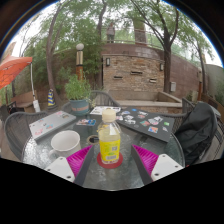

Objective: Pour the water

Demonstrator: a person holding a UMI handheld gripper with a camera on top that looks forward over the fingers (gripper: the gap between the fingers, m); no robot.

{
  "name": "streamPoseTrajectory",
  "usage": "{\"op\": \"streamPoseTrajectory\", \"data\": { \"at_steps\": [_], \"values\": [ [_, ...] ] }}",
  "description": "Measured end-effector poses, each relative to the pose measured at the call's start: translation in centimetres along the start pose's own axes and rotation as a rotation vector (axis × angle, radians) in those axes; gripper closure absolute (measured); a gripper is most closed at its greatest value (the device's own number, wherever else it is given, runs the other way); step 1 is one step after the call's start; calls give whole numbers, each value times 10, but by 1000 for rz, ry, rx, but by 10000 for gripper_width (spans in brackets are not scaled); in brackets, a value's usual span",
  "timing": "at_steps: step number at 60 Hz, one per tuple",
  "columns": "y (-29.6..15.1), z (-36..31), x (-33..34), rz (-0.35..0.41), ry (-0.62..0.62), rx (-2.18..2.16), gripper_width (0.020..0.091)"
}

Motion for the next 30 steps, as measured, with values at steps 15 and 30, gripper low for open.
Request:
{"op": "streamPoseTrajectory", "data": {
  "at_steps": [15,30],
  "values": [
    [-37,-65,151,-24,96,46,276],
    [-67,-122,261,-46,131,-48,281]
  ]
}}
Point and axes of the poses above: the point between the fingertips, and its own axes, seen from behind it with the camera up: z to the right, y down, x backward, against the way the camera looks, the point moved 8 cm from there along x, backward, against the way the camera looks, and after that the axes turned 1 degree about z, right-handed, at the moved point
